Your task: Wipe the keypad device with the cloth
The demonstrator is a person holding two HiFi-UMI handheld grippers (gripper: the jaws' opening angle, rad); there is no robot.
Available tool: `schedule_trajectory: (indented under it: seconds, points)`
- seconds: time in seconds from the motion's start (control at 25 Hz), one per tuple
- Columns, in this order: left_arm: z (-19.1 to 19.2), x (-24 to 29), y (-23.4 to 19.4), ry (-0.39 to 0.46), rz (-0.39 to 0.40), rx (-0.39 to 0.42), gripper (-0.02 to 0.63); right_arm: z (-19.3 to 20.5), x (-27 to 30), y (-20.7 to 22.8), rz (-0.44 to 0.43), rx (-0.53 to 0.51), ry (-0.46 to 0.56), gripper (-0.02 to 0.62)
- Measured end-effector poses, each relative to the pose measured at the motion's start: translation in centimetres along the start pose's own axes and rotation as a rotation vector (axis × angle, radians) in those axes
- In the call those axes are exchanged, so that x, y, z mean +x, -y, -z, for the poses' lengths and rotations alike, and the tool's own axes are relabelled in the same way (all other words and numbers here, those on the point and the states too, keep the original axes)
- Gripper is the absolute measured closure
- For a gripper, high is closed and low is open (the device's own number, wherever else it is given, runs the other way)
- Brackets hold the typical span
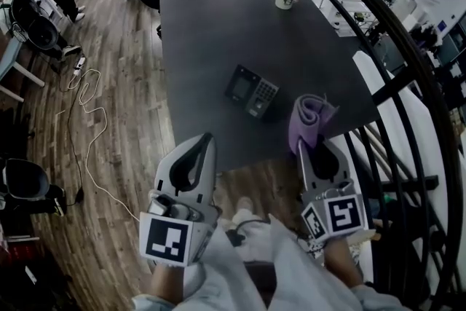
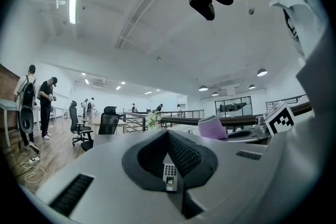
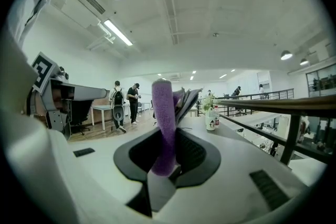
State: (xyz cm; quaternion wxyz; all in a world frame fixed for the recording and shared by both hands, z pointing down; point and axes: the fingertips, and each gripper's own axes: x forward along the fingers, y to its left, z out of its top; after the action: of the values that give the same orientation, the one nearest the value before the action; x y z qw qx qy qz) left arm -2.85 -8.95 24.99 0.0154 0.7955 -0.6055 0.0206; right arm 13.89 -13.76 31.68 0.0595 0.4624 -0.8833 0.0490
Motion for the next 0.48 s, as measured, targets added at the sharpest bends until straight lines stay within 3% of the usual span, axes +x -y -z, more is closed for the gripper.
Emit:
schedule_trajectory:
  seconds: [0.32, 0.48]
  points:
    - [-0.5, 0.7, 1.1, 0.019, 0.024, 0.019, 0.595, 0.5, -0.4, 0.9, 0.018, 0.005, -0.003, 0.512]
    - [-0.1, 1.0, 1.0, -0.011, 0.029, 0.008, 0.595, 0.6, -0.2, 1.1, 0.029, 0.014, -0.009, 0.511]
